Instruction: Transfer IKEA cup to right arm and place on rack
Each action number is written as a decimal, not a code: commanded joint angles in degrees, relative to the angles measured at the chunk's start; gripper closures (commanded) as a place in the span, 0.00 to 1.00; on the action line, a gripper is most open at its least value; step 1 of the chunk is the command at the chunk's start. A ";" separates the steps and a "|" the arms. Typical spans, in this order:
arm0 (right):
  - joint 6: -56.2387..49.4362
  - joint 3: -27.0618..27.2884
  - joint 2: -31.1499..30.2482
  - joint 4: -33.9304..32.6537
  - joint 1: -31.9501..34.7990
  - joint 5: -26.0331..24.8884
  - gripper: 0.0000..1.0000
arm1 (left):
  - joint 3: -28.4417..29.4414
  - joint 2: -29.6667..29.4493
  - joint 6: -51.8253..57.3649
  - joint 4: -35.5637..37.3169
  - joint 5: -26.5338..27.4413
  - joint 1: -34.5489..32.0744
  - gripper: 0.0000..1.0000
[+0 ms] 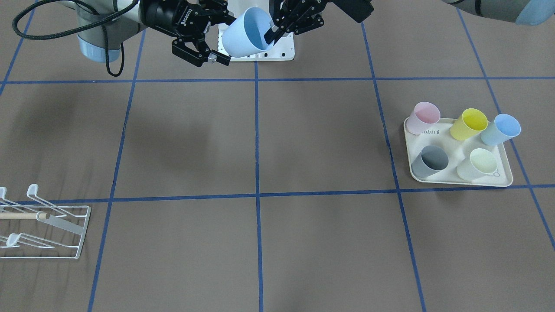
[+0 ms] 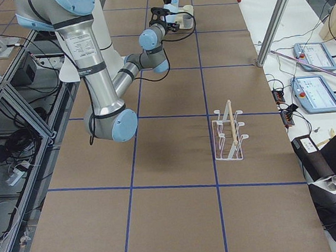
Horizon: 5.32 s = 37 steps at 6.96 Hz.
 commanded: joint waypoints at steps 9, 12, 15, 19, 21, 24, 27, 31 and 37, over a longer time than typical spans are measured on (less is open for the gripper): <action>3.95 0.00 0.27 0.09 -0.44 0.09 0.65 | 0.49 -1.00 -0.08 0.00 1.33 0.75 1.00; 4.13 0.00 0.27 0.00 -0.44 0.09 0.75 | 0.06 -1.00 0.53 0.00 1.41 0.66 0.00; 4.13 0.18 0.27 0.00 -0.35 0.09 0.75 | -0.82 -0.65 1.67 0.61 0.71 -1.35 0.00; 4.22 4.20 1.22 -27.73 15.47 16.42 0.95 | -3.81 8.99 18.42 1.50 -0.96 -6.53 0.00; 1.25 3.17 5.18 -41.25 27.29 26.01 1.00 | -3.64 11.56 22.85 1.50 -0.52 -7.86 0.00; -26.34 -3.74 8.77 -54.01 35.49 20.93 1.00 | -3.81 12.36 23.39 1.50 -0.52 -8.04 0.00; -66.64 -11.94 11.25 -66.13 39.63 8.80 1.00 | -3.90 12.44 23.30 1.49 -0.43 -8.04 0.00; -104.09 -18.17 12.22 -73.13 36.32 -19.78 1.00 | -4.17 12.53 23.04 1.41 0.89 -7.96 0.00; -101.20 -19.16 6.60 -72.77 28.67 -30.93 1.00 | -3.73 12.18 23.12 1.32 0.80 -7.52 0.00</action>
